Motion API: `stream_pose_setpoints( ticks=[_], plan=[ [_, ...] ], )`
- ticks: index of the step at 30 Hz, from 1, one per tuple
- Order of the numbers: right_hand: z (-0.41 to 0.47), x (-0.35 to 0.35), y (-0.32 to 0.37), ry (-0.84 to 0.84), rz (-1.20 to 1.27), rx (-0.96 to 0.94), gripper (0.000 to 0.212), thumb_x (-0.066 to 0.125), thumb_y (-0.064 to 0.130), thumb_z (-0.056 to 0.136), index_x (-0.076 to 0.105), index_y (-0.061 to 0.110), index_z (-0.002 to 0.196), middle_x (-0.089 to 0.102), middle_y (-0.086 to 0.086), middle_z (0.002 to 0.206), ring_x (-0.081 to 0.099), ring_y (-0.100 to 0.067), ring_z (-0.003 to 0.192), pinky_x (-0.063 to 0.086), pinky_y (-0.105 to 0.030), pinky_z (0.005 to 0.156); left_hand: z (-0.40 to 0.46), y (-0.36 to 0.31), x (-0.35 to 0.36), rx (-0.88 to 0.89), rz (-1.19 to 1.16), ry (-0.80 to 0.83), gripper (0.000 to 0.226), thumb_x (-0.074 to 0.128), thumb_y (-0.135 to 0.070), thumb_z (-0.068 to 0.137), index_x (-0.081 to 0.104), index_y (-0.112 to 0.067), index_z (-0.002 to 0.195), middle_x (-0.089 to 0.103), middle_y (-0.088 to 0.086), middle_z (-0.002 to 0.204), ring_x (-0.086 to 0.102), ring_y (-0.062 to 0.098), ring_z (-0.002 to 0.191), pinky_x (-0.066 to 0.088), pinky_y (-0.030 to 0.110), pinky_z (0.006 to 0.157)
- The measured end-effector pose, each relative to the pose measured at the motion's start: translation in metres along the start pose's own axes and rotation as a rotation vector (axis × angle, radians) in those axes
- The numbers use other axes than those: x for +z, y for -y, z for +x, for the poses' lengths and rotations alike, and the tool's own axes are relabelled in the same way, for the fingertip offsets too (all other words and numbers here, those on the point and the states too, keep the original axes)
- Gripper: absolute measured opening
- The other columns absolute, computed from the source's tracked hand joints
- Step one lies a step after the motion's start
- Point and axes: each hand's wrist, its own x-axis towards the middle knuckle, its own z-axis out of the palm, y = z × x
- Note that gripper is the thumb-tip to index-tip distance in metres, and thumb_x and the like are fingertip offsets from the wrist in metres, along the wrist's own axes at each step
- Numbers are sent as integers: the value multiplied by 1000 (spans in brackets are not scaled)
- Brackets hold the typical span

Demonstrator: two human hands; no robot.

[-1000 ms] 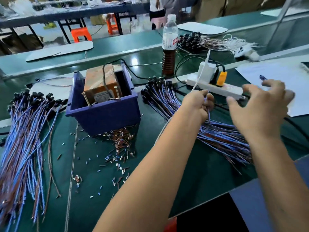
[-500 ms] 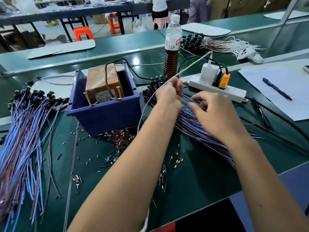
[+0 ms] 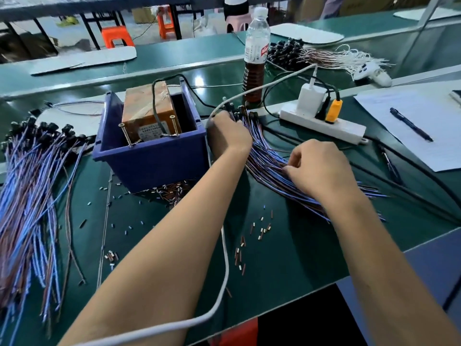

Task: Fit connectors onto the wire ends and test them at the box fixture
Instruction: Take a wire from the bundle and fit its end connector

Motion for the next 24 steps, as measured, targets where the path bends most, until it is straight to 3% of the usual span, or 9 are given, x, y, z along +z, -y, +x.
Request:
stream_pose_setpoints(
  ticks=[5,9,13,16,18,20,21,24],
  plan=[
    [4,11,17,-143,201,-62,14,79,34,87,72,23,83,73,-4,84,68,-28,84,55,-34,76,-14,12,1,295,358,15,27,71,-35,96,63,-12,106,70,11,102,67,31,96,40,33,69],
    [4,26,25,-82,149,-87,14,78,35,89,75,22,92,75,-8,93,69,-33,94,54,-36,81,-22,12,1,260,311,41,38,78,-35,91,60,-8,110,72,15,106,69,34,102,40,33,71],
    [4,26,25,-76,132,-57,12,78,32,88,75,21,91,74,-11,95,68,-35,95,53,-36,81,-27,11,-4,232,304,144,34,77,-32,92,56,-12,109,70,14,111,68,35,106,40,34,73],
    [4,20,29,-82,144,-53,9,77,29,88,75,20,89,74,-12,94,69,-36,93,56,-37,81,-29,8,-15,183,288,291,31,72,-28,95,49,-13,109,67,13,109,65,34,105,43,33,75],
    [3,15,34,-147,219,-56,8,76,28,88,75,20,85,74,-11,89,69,-35,88,58,-40,81,-34,7,-30,156,237,429,25,66,-21,95,54,-8,112,66,12,99,67,33,98,52,34,76],
    [2,11,43,-238,291,-83,10,74,26,89,73,19,82,73,-7,80,69,-32,80,59,-41,77,-40,9,-50,96,76,633,6,58,-11,98,57,-7,94,69,15,90,69,29,75,59,34,65],
    [1,10,50,-283,329,-115,12,74,26,89,72,19,79,71,-4,75,67,-29,75,58,-39,74,-43,12,-62,55,10,746,10,54,-7,100,58,-3,93,69,16,85,65,25,62,56,30,55],
    [-10,5,82,-411,455,-265,14,74,24,88,69,20,76,61,8,63,60,-19,64,52,-33,65,-47,23,-109,46,-5,975,19,45,-4,104,64,-4,106,71,14,81,57,15,50,47,20,44]
  ],
)
